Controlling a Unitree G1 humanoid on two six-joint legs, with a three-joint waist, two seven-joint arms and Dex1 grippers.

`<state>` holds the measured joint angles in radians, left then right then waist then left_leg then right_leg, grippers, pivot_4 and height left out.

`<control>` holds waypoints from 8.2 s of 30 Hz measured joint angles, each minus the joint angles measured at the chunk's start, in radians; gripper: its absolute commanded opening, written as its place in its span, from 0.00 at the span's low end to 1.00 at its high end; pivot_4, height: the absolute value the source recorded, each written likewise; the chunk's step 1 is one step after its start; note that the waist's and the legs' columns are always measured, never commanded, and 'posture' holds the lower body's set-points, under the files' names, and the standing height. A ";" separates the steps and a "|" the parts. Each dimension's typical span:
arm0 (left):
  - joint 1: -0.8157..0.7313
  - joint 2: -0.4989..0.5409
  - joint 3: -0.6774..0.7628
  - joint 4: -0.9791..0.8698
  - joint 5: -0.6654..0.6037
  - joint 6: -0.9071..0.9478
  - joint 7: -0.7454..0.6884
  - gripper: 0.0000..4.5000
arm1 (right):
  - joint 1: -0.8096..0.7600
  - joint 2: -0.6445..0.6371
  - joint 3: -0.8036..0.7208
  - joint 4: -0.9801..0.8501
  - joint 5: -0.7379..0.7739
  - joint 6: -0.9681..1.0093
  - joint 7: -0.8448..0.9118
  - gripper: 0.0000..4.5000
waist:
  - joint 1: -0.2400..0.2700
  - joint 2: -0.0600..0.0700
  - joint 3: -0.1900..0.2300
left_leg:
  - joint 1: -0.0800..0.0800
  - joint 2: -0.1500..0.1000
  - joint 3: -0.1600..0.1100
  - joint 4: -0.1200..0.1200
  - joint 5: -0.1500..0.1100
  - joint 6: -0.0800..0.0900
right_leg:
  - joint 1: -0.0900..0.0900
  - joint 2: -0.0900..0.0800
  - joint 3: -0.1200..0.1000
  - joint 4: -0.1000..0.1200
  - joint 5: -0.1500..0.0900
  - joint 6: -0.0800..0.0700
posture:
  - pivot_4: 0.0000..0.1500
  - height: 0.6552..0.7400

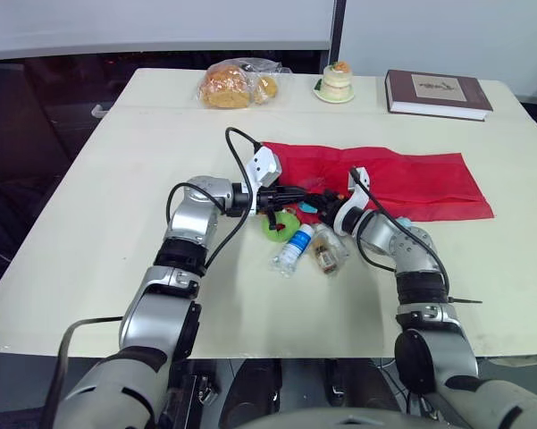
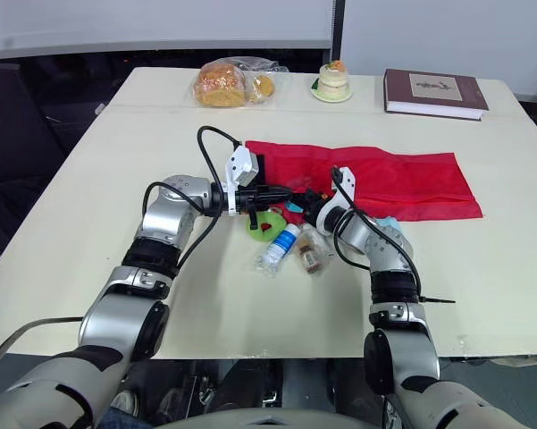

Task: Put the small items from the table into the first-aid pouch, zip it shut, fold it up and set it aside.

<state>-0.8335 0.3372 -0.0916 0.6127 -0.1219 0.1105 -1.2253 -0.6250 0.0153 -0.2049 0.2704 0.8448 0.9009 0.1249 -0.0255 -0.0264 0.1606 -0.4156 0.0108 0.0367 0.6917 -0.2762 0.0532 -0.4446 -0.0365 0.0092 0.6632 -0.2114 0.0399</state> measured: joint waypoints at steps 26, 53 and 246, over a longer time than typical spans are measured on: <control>-0.073 -0.032 -0.002 0.342 0.058 -0.281 0.086 0.00 | 0.079 -0.323 0.381 -0.391 -0.333 -0.034 0.249 0.02 | 0.006 0.001 0.000 | 0.000 -0.001 0.001 0.000 0.000 0.000 | -0.001 0.001 0.000 0.000 0.000 0.000 | 1.00 0.87; -0.050 -0.038 0.019 0.249 0.022 -0.224 0.051 0.00 | -0.048 -0.079 0.401 0.079 -0.677 -0.464 0.242 0.02 | -0.002 0.001 0.000 | 0.000 0.000 0.001 0.000 0.000 0.000 | -0.001 0.001 0.000 0.000 0.000 0.000 | 1.00 0.87; -0.228 -0.214 -0.016 0.526 0.199 -0.342 0.198 0.00 | 0.022 -0.725 0.464 -0.528 -1.006 -0.132 0.927 0.02 | 0.037 0.000 0.002 | -0.003 -0.003 -0.006 0.012 -0.001 0.002 | 0.004 -0.003 -0.008 0.001 0.001 0.002 | 1.00 0.87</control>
<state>-1.0619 0.1230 -0.1077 1.1383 0.0767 -0.2313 -1.0277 -0.6030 -0.7097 0.2592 -0.2573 -0.1614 0.7685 1.0521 0.0116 -0.0261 0.1622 -0.4185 0.0076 0.0304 0.7034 -0.2774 0.0551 -0.4408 -0.0390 0.0009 0.6644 -0.2105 0.0415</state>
